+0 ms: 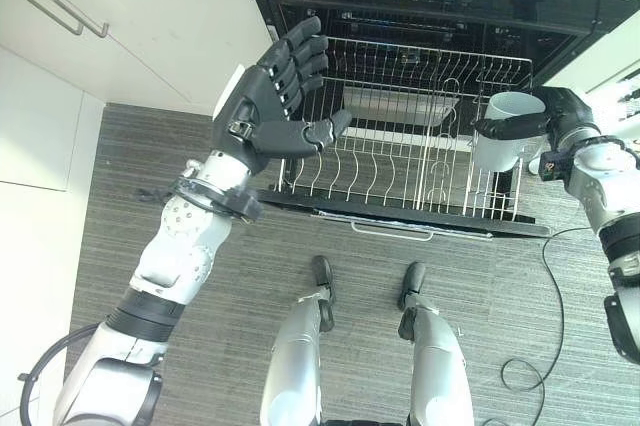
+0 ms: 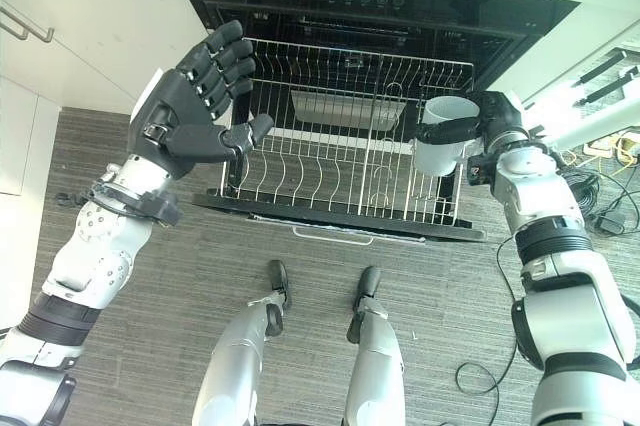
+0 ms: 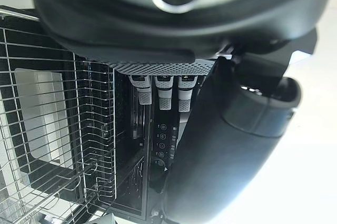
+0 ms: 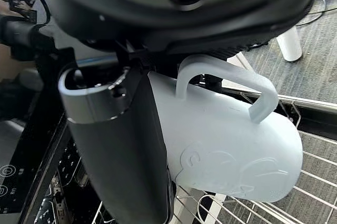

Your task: Place the dishes in the dishwasher.

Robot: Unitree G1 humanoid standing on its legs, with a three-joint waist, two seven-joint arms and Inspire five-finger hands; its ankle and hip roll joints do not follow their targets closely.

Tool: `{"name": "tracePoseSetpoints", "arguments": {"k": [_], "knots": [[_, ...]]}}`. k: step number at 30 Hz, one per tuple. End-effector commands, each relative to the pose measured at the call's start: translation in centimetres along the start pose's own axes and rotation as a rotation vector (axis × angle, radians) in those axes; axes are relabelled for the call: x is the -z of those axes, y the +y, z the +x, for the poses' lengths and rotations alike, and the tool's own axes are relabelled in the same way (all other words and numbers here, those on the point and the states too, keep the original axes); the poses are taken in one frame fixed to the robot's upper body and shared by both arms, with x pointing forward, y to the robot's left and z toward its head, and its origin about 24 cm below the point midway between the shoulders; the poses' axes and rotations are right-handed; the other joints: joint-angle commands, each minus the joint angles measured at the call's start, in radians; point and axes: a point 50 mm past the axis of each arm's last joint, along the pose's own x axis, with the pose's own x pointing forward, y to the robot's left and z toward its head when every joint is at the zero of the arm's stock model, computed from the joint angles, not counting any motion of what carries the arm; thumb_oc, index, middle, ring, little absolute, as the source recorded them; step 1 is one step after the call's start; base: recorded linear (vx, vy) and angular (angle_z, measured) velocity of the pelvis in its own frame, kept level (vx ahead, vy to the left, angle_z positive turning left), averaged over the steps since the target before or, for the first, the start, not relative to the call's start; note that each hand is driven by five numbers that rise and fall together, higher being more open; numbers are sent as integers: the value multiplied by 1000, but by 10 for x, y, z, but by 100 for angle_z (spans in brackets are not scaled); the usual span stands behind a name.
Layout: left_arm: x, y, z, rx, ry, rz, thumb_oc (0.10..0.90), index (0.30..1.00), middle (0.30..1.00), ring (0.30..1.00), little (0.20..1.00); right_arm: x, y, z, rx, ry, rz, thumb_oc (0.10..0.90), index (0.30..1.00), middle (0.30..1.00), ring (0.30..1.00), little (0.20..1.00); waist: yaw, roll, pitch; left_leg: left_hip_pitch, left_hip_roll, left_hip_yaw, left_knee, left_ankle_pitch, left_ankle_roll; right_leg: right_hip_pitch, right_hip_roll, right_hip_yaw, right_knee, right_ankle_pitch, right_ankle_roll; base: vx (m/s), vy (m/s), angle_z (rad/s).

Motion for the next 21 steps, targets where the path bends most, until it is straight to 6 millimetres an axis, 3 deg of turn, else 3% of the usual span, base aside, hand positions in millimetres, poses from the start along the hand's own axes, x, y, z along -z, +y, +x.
{"name": "tracePoseSetpoints", "arguments": {"k": [1, 4, 5, 6, 9, 21], "knots": [[-52, -15, 15, 88, -282, 13, 800, 900, 900, 900, 900, -53, -28, -3, 39, -126, -86, 400, 300, 300, 300, 300, 32, 10, -54, 156, -8, -139, -44, -219, -22, -50, 21, 4, 90, -138, 60, 66, 22, -1], [-53, -16, 16, 89, -284, 20, 800, 900, 900, 900, 900, -51, -29, -2, 33, -88, -111, 400, 300, 300, 300, 300, 34, 9, -50, 154, -8, -136, -44, -216, -22, -47, 21, 4, 93, -143, 57, 24, 7, -1], [-53, -15, 16, 91, -283, 21, 800, 900, 900, 900, 900, -48, -31, -2, 43, -71, -115, 524, 486, 486, 486, 486, 34, 7, -50, 154, -8, -134, -44, -214, -22, -45, 21, 4, 93, -145, 55, 0, 0, 0], [-55, -15, 16, 92, -281, 22, 800, 900, 900, 900, 900, -47, -33, -2, 50, -59, -124, 800, 900, 900, 900, 900, 35, 5, -50, 153, -7, -131, -44, -211, -23, -42, 20, 4, 94, -146, 54, 0, 0, 0], [-56, -15, 18, 94, -283, 31, 800, 900, 900, 900, 900, -51, -34, -1, 53, -71, -148, 800, 900, 900, 900, 900, 35, 2, -46, 153, -7, -128, -44, -208, -23, -39, 19, 5, 95, -147, 54, 0, 0, 0], [-58, -11, 12, 89, -284, 67, 800, 900, 900, 900, 900, -104, -31, -14, 107, -310, -206, 800, 900, 900, 900, 900, 32, -18, -39, 142, -9, -114, -44, -194, -25, -14, 29, 16, 75, -157, 47, -5, -3, -1]]}}
